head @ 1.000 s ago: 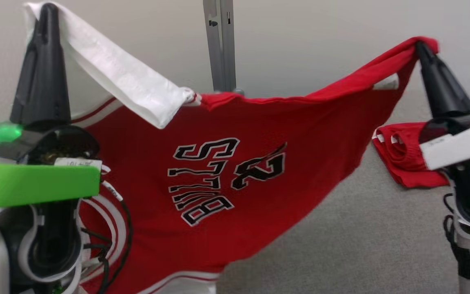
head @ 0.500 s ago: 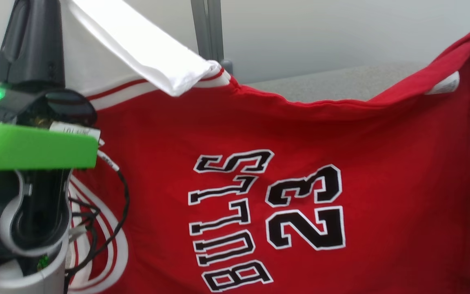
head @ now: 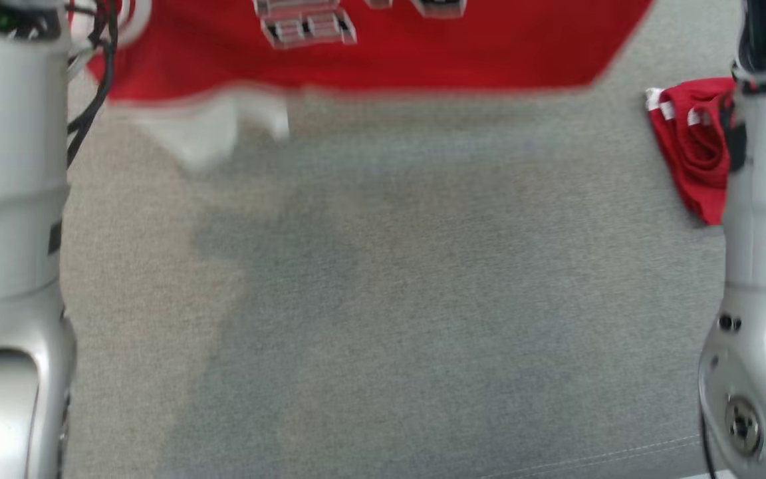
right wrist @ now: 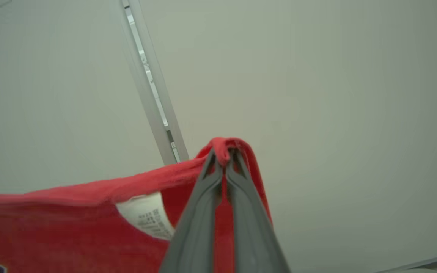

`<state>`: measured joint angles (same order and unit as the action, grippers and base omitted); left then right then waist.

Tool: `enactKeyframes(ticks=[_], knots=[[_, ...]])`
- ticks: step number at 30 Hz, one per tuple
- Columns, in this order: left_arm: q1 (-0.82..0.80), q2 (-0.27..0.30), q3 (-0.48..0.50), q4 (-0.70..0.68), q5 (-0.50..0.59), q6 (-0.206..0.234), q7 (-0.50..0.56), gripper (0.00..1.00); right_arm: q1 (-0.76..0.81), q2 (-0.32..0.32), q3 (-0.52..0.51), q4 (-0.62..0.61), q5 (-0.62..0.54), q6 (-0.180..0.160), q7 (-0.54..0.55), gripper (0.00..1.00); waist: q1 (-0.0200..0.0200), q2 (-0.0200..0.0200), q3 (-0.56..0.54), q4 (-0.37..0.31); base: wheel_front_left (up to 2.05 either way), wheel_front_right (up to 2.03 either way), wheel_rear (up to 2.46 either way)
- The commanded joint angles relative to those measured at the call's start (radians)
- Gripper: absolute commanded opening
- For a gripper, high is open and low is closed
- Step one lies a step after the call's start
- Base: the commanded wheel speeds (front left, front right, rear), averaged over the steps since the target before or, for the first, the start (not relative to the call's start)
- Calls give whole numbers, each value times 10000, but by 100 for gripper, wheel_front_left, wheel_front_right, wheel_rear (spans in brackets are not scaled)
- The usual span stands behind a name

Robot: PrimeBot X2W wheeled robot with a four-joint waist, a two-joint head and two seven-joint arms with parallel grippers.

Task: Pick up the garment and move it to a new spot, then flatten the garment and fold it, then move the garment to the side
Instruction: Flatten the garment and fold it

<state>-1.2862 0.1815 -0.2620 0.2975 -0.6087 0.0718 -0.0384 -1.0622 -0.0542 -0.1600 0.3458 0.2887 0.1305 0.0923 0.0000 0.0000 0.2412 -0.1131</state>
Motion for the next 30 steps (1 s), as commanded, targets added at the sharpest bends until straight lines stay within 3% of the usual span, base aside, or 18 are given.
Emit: enactKeyframes(ticks=[1, 6, 14, 19, 30], knots=[[-308, -177, 53, 755, 70, -210, -596, 0, -458, 24, -92, 833, -295, 1, -564, 0, 0, 0, 340, 322, 0, 0, 0], [-582, -679, -195, 3524, 94, -1041, -1875, 0, -1505, 26, -42, 4328, -1217, 0, -2140, 0, 0, 0, 842, 740, 0, 0, 0], [823, -1073, -438, 5472, -29, -1693, -2263, 0, -1143, 16, -303, 7309, -2275, 0, -3410, 0, 0, 0, 1882, 1281, 0, 0, 0], [1990, -1022, -53, 5055, 46, -1906, -2271, 0, -623, 18, 21, 7681, -1972, 0, -3585, 0, 0, 0, 1972, 1278, 0, 0, 0], [5530, -762, 786, 2509, 515, -2012, -2267, 0, 1720, 21, 1104, 5553, 59, 0, -3582, 0, 0, 0, 800, 890, 0, 0, 0]])
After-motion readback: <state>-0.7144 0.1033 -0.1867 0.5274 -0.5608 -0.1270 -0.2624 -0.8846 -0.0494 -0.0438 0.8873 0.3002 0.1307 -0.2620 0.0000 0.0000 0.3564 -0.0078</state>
